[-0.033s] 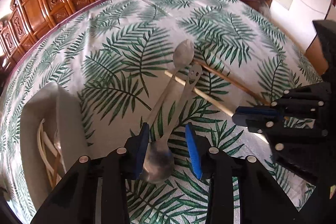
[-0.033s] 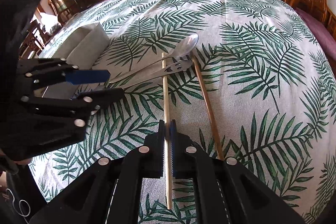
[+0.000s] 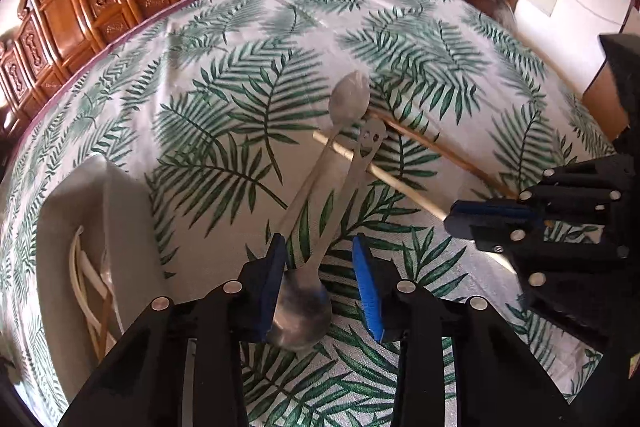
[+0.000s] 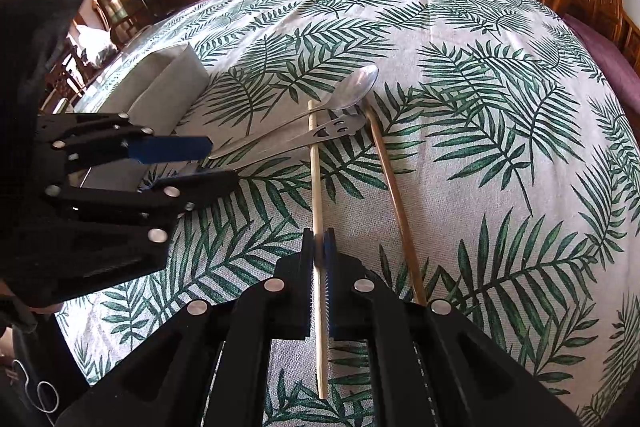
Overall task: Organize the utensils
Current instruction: 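Grasp a wooden chopstick with the right tool while the left tool grasps a metal spoon, then lower the metal spoon into the grey tray with the left tool while the right tool holds the chopstick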
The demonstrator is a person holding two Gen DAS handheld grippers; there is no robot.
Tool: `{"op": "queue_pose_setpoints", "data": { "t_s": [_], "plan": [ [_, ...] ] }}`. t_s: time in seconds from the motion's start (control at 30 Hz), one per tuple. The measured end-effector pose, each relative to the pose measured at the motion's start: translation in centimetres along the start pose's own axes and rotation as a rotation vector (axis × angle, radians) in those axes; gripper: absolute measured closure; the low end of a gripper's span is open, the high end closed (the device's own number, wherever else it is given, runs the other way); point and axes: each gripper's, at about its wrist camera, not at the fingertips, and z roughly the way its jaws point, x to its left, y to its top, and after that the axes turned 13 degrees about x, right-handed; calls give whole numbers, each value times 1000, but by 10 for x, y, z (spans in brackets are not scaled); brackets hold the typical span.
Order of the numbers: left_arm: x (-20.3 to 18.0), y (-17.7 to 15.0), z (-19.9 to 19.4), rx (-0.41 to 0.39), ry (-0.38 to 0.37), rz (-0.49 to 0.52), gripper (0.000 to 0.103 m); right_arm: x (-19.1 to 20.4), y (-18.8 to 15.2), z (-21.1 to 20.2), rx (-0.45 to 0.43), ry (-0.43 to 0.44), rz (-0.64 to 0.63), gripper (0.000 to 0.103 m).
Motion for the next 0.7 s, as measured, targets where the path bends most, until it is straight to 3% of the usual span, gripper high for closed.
{"op": "queue_pose_setpoints", "data": {
  "t_s": [0.2, 0.33, 0.4, 0.7],
  "plan": [
    [0, -1, 7, 32, 12, 6, 71, 0, -1, 0, -5, 1, -3, 97],
    [-2, 0, 6, 50, 35, 14, 93, 0, -1, 0, -6, -7, -4, 97],
    [-4, -2, 5, 61, 49, 19, 97, 0, -1, 0, -4, -12, -3, 97],
    [9, -24, -22, -7, 14, -40, 97, 9, 3, 2, 11, -64, 7, 97]
  ]
}}
